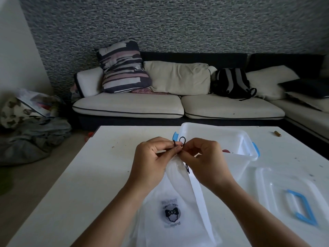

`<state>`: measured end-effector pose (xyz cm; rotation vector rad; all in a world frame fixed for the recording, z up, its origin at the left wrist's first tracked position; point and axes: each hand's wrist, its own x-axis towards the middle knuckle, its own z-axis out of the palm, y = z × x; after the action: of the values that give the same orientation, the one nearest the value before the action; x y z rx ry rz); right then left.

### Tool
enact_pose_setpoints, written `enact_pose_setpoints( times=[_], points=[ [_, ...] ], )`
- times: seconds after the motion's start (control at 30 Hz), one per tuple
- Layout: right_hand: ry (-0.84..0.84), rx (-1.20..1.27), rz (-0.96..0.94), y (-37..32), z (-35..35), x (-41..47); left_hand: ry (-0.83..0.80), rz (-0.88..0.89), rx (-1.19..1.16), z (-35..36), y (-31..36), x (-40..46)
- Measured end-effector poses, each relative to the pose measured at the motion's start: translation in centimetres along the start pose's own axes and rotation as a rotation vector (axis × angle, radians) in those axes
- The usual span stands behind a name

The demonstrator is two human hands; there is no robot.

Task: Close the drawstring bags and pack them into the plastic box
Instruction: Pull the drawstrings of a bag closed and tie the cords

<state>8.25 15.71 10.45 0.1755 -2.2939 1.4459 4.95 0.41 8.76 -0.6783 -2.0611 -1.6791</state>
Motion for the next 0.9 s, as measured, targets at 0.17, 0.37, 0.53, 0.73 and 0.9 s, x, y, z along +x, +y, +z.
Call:
enact_pose_setpoints(
  times=[0.17,0.37,0.53,0.73,0.9],
  points=[
    [-0.009,-0.112,-0.009,0.7,0.2,0.5,-0.018,0.056,0.008,0.2,0.3,-0.2],
    [-0.113,0.017,0.003,0.8,0.3,0.3,-0.051,0.042,-0.034,-0.4,0.1,-0.2],
    [-0.138,-0.017,0.065,0.7,0.5,0.2,-0.08,-0.033,-0.101,-0.3,0.1,-0.3],
    [-0.212,-0.055,0.11,0.9,0.2,0.7,-0.123,-0.053,-0.094,-0.3,0.0,-0.5],
    [-0.285,0.031,0.139,1.1,0.2,0.6,-0.098,-0.008,-0.03,-0.3,0.1,-0.7]
  ],
)
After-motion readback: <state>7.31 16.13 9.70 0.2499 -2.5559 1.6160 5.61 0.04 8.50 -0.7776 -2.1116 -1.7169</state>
